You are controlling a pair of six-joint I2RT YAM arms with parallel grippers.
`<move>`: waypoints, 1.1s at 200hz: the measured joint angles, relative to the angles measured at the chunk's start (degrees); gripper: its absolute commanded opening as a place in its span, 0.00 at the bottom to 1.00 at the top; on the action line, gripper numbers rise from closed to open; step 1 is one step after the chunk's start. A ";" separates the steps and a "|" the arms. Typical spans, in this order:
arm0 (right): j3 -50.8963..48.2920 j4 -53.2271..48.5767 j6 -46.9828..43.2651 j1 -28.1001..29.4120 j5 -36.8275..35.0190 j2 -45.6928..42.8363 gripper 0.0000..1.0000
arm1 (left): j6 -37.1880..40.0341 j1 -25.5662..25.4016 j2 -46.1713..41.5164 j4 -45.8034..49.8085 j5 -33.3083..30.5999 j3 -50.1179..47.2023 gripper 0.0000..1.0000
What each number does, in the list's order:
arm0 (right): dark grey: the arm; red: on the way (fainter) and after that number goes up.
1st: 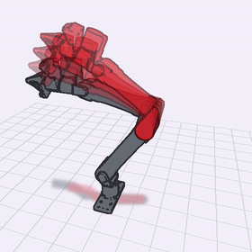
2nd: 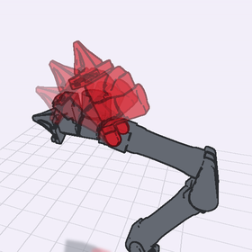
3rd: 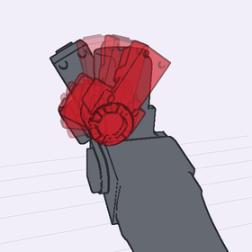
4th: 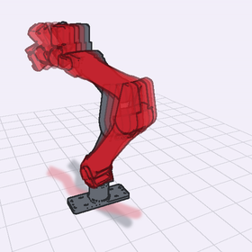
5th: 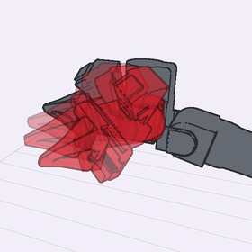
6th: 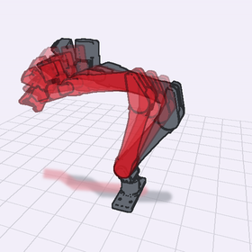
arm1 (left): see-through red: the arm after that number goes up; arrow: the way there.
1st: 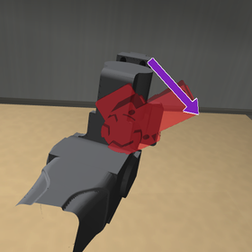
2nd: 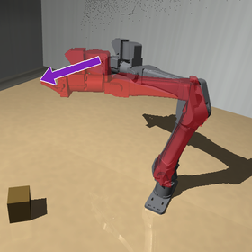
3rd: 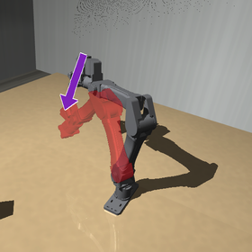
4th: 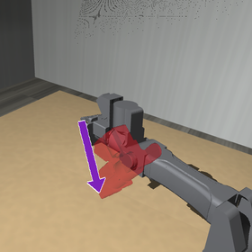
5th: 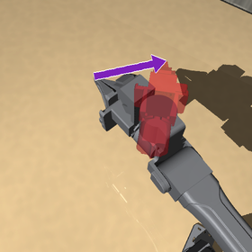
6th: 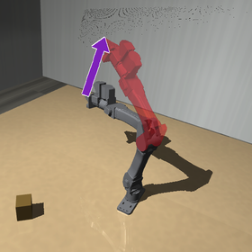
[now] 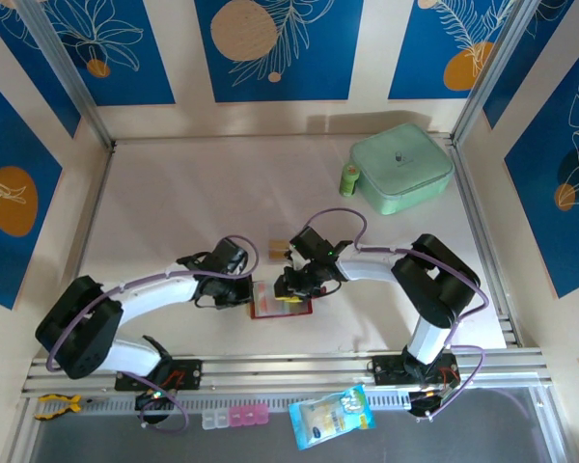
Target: Take the credit cards out of the card holder
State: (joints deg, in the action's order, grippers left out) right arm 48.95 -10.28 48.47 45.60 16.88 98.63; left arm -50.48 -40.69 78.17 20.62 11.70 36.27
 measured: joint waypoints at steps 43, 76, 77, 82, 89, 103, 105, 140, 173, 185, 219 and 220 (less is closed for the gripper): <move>-0.74 0.68 0.02 -0.44 0.31 -0.22 0.30 | -0.94 -0.17 -1.79 -2.10 1.36 0.20 0.20; -1.09 1.29 0.02 -0.68 0.74 -0.22 0.30 | -2.21 -0.90 -1.05 -5.05 3.21 0.20 0.26; -1.09 1.31 0.02 -0.70 0.74 -0.22 0.30 | -2.21 -0.94 -0.98 -5.11 3.28 0.20 0.26; -1.09 1.33 0.02 -0.70 0.76 -0.22 0.29 | -2.34 -1.11 -0.63 -5.60 3.45 0.20 0.26; -1.09 1.36 0.02 -0.74 0.92 -0.22 0.29 | -2.62 -1.36 0.00 -6.25 3.78 0.20 0.27; -1.09 1.38 0.02 -0.79 1.01 -0.22 0.29 | -3.10 -1.75 1.22 -7.39 4.39 0.20 0.27; -1.09 1.38 0.02 -0.79 1.03 -0.22 0.29 | -3.08 -1.77 1.36 -7.54 4.44 0.20 0.27; -1.53 1.88 0.02 -0.98 1.20 -0.33 0.29 | -4.11 -2.32 3.26 -10.16 5.64 0.20 0.26; -2.10 1.99 0.02 -1.40 1.33 -1.05 0.30 | -4.76 -2.60 3.82 -11.58 6.34 0.22 0.26; -2.38 1.88 0.02 -1.57 1.20 -1.68 0.30 | -4.79 -2.69 3.82 -11.69 6.49 0.33 0.26; -2.84 1.03 -0.02 -2.56 0.92 -3.98 0.30 | -4.98 -2.82 3.82 -11.65 6.75 2.19 0.26; -2.84 1.01 -0.02 -2.58 0.90 -4.00 0.30 | -4.98 -2.84 3.82 -11.65 6.78 2.27 0.26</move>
State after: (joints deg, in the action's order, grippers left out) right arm 46.11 -9.28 48.45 43.03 17.78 94.63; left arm -55.46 -43.53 82.00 8.97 18.48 38.54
